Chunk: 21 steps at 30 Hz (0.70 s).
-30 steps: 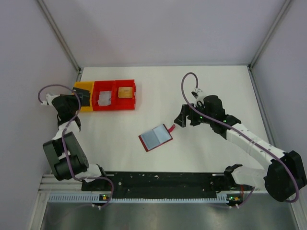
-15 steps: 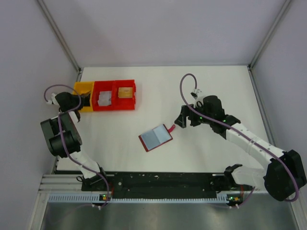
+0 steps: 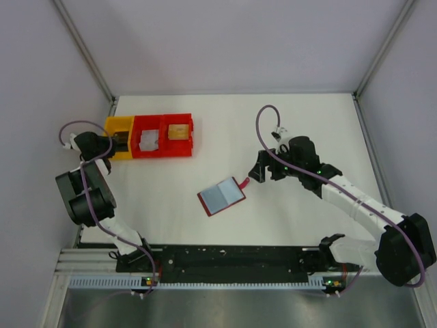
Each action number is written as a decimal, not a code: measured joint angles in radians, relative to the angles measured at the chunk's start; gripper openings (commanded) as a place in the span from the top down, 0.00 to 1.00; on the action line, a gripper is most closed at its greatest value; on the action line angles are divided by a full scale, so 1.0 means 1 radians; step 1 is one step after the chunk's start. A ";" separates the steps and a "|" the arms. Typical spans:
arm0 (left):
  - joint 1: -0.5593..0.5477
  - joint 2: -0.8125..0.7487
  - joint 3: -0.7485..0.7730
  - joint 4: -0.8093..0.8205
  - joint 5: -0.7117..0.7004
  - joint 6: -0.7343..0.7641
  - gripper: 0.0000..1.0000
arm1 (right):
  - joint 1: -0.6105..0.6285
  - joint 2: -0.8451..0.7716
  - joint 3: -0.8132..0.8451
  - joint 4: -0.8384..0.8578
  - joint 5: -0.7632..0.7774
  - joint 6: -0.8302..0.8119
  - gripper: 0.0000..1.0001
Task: Take the credit cards out of the card holder
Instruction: Place the credit card in the storage box.
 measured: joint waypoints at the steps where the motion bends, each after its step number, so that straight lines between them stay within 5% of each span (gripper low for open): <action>1: 0.000 -0.007 -0.005 -0.004 0.015 0.000 0.71 | 0.000 0.000 0.000 -0.001 0.000 0.000 0.03; 9: -0.100 -0.337 -0.088 -0.158 0.069 0.138 0.36 | 0.000 -0.023 0.000 -0.057 0.084 0.004 0.01; 18: -0.481 -0.822 -0.059 -0.454 0.029 0.441 0.03 | -0.003 -0.262 0.003 -0.202 0.375 0.042 0.02; 21: -0.510 -0.984 -0.058 -0.584 -0.009 0.525 0.02 | -0.003 -0.364 0.013 -0.264 0.487 0.055 0.02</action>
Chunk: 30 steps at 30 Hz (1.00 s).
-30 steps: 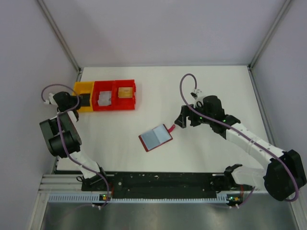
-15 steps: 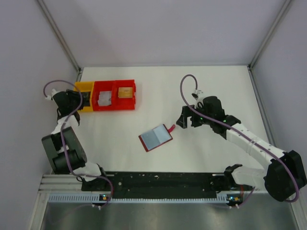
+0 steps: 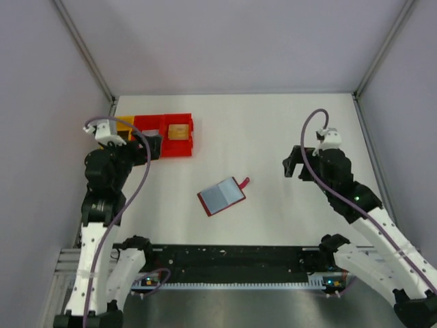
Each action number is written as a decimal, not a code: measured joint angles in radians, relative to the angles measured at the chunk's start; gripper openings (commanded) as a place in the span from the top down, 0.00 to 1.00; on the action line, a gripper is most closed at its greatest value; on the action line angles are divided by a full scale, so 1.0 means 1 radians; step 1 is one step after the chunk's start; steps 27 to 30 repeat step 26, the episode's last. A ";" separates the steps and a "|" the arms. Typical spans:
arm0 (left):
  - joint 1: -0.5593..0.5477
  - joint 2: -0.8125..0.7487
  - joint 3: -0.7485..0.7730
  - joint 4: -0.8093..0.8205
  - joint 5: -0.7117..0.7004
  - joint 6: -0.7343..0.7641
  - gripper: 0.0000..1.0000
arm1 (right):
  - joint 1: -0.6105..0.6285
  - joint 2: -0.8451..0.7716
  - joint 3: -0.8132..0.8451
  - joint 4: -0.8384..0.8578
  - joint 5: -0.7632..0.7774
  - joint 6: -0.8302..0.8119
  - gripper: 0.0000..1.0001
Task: Take the credit cards out of the card holder
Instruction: Place the credit card in the storage box, then reset both arms
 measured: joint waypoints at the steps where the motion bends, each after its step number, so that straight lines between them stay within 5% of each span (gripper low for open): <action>1: -0.004 -0.062 0.000 -0.044 -0.019 0.026 0.02 | 0.000 -0.039 0.006 -0.020 0.042 0.002 0.02; 11: -0.045 -0.533 0.022 -0.376 -0.301 0.142 0.02 | 0.000 -0.383 0.053 -0.140 0.338 -0.010 0.02; 30: -0.137 -0.623 -0.010 -0.523 -0.491 0.154 0.04 | 0.000 -0.455 0.114 -0.305 0.504 -0.031 0.01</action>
